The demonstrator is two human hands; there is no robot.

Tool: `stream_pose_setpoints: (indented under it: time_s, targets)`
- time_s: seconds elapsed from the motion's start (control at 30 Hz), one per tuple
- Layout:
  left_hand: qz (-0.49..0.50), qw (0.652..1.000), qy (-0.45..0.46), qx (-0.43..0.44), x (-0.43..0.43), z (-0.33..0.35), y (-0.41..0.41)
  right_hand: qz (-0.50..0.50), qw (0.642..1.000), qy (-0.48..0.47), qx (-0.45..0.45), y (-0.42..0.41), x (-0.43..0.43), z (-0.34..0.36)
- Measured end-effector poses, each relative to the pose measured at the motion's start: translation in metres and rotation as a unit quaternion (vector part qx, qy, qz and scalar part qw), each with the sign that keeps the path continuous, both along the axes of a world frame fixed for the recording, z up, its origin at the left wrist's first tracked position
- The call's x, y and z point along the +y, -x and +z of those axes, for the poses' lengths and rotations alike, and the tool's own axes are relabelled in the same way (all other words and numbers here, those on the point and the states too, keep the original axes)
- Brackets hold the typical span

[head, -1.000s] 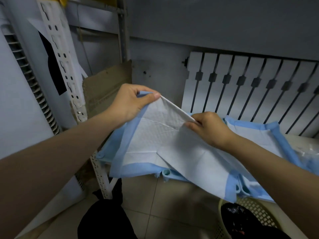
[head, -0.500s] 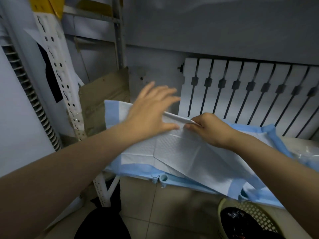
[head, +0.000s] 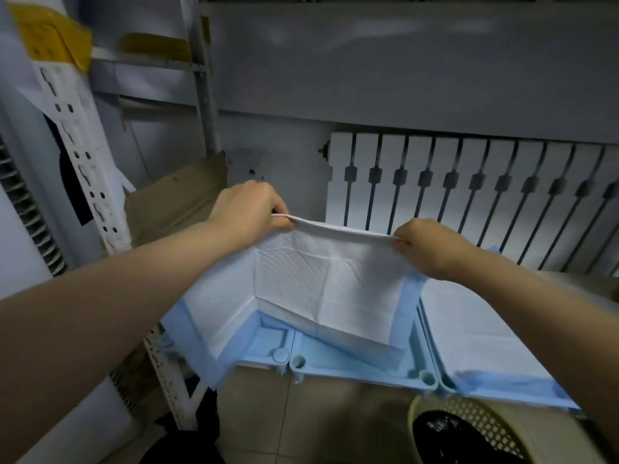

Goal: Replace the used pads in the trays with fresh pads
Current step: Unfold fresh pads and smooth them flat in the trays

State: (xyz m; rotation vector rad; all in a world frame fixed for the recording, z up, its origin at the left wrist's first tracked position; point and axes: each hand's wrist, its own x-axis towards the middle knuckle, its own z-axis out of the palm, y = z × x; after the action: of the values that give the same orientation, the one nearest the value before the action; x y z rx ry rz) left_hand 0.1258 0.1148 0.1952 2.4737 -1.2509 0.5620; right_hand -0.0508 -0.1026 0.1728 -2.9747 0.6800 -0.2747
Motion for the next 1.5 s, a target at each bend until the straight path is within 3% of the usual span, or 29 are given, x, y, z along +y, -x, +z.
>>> stream_pose_setpoints:
  time_s: [0.2, 0.43, 0.5, 0.63, 0.77, 0.97, 1.1, 1.23, 1.33, 1.5]
  targets:
    - [0.008, 1.0, 0.013, 0.002, 0.001, 0.019, -0.007, -0.064, 0.995, 0.034, -0.07, 0.013, -0.013, 0.025]
    - [0.022, 0.998, -0.033, 0.041, 0.005, 0.025, -0.029, -0.09, 0.966, 0.107, -0.22, 0.023, -0.01, 0.047]
    - [0.03, 0.998, -0.037, 0.045, 0.007, 0.028, -0.03, -0.076, 0.96, 0.044, -0.264, 0.024, -0.01, 0.051]
    - [0.074, 0.995, -0.069, 0.025, 0.011, 0.033, -0.037, -0.092, 0.931, -0.181, -0.304, 0.018, -0.008, 0.059]
    - [0.128, 0.988, -0.082, 0.017, 0.001, 0.026, -0.055, -0.116, 0.831, -0.435, -0.328, -0.007, -0.017, 0.046]
    - [0.171, 0.983, 0.064, -0.007, -0.031, 0.03, -0.085, -0.102, 0.778, -0.467, -0.408, -0.053, -0.039, 0.038]
    - [0.114, 0.974, 0.197, 0.01, -0.041, 0.052, -0.095, -0.097, 0.777, -0.408, -0.47, -0.062, -0.047, 0.046]
    - [0.018, 0.965, 0.261, 0.018, -0.035, 0.047, -0.099, -0.079, 0.801, -0.311, -0.505, -0.057, -0.043, 0.037]
    - [-0.02, 0.965, 0.258, 0.043, -0.024, 0.007, -0.095, -0.067, 0.806, -0.319, -0.494, -0.046, -0.036, 0.009]
    - [-0.027, 0.979, 0.173, 0.103, -0.003, -0.112, -0.081, -0.112, 0.87, -0.334, -0.346, -0.033, -0.038, -0.078]
